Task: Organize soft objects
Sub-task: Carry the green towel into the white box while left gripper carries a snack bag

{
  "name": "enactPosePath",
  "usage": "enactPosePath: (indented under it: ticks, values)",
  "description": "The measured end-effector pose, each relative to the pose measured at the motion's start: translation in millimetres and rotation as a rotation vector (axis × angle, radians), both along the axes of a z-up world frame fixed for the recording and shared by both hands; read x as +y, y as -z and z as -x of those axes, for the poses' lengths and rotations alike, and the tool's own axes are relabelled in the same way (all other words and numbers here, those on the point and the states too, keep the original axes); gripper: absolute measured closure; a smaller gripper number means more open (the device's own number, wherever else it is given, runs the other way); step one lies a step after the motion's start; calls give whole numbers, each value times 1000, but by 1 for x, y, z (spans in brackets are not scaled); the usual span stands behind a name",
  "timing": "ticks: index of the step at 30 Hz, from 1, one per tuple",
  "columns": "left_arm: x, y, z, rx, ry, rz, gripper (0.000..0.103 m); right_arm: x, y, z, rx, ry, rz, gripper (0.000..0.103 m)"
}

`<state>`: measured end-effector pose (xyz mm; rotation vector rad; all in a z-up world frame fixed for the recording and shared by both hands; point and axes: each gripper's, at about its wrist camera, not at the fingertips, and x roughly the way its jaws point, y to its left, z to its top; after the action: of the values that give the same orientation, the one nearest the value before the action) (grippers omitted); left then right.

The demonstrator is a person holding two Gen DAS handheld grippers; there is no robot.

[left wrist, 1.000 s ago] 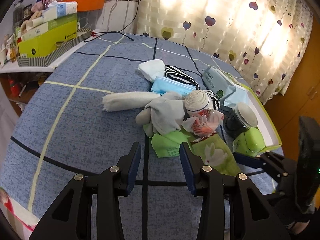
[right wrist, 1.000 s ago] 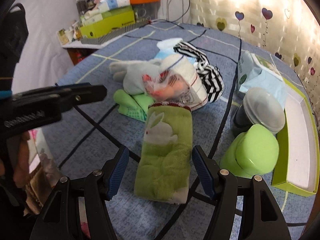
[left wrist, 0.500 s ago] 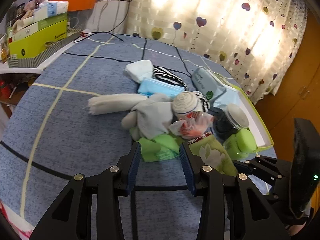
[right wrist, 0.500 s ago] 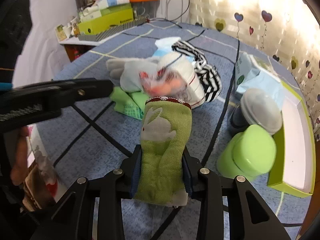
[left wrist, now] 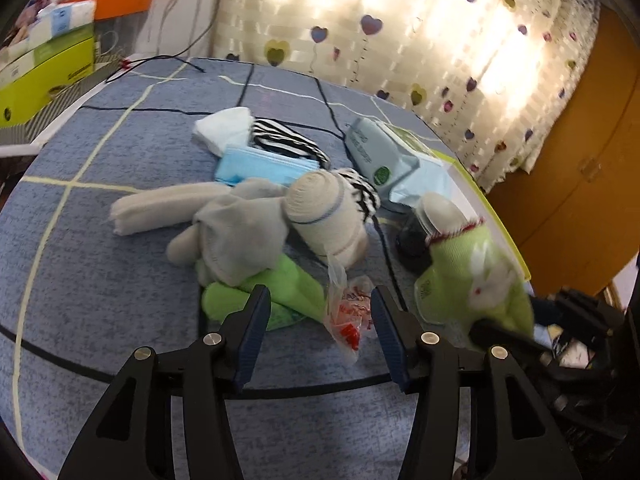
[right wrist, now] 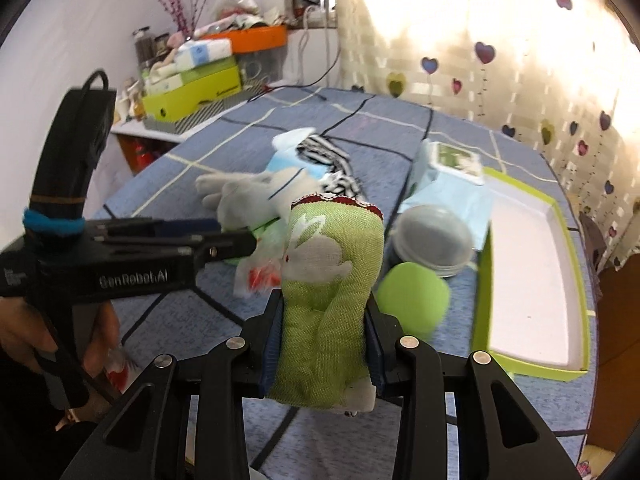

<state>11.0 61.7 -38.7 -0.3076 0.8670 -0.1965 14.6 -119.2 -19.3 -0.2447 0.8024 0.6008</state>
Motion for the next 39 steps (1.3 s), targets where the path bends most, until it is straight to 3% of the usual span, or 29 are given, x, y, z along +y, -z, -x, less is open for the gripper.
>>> enactPosePath:
  ticks: [9, 15, 16, 17, 23, 39]
  values:
    - [-31, 15, -10, 46, 79, -18, 50, -23, -11, 1, -28, 44, -23, 68]
    - [-43, 21, -19, 62, 79, -43, 50, -30, -14, -2, -29, 59, -38, 68]
    - [-44, 22, -19, 64, 79, -41, 54, -30, -15, -3, -30, 60, -40, 68]
    - [-45, 22, -19, 65, 81, -47, 65, -31, -16, -2, -32, 60, -43, 68]
    - [-46, 21, -16, 65, 72, -72, 74, -38, -18, -1, -37, 68, -61, 68]
    - [-56, -38, 5, -67, 83, -46, 75, -65, -30, 0, -61, 110, -117, 68]
